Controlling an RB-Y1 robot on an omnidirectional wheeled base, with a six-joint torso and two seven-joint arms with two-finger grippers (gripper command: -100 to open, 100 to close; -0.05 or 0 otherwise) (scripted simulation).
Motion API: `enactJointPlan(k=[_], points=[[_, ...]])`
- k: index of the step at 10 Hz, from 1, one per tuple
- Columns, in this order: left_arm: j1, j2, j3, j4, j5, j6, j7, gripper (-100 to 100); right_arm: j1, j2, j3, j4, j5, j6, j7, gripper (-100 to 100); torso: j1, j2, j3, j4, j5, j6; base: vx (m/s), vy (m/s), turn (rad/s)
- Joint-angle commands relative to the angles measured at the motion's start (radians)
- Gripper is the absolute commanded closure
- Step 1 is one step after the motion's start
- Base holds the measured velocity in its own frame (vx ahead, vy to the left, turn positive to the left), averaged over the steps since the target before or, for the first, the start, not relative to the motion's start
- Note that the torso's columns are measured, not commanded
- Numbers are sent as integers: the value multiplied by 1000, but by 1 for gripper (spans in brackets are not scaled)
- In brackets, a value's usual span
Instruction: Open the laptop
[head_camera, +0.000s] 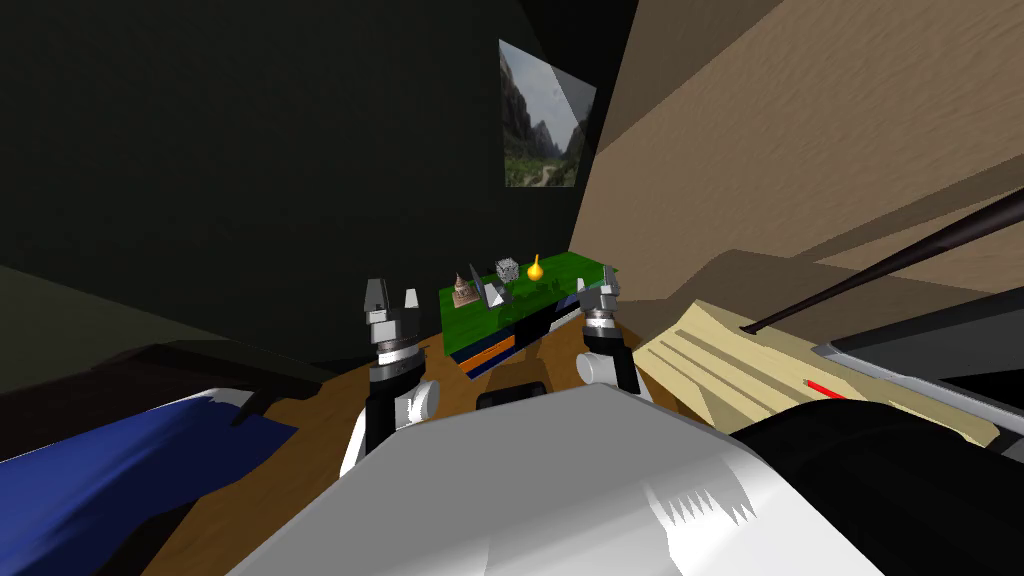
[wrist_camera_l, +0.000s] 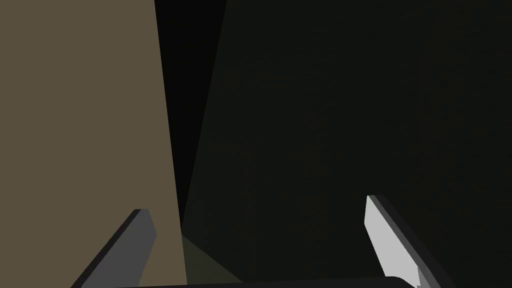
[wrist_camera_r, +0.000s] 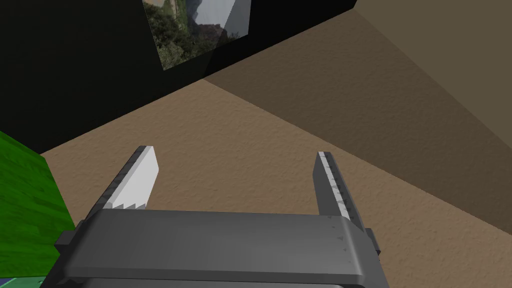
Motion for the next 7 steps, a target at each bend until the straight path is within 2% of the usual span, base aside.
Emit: enactJointPlan(k=[1, 7], points=[[0, 0, 0, 0, 0, 0, 0, 0, 0, 0, 0, 0, 0, 0, 0, 0, 0, 40, -82, 41, 0, 0, 0, 0, 0], [0, 0, 0, 0, 0, 0, 0, 0, 0, 0, 0, 0, 0, 0, 0, 0, 0, 470, -939, 470, 0, 0, 0, 0, 0]])
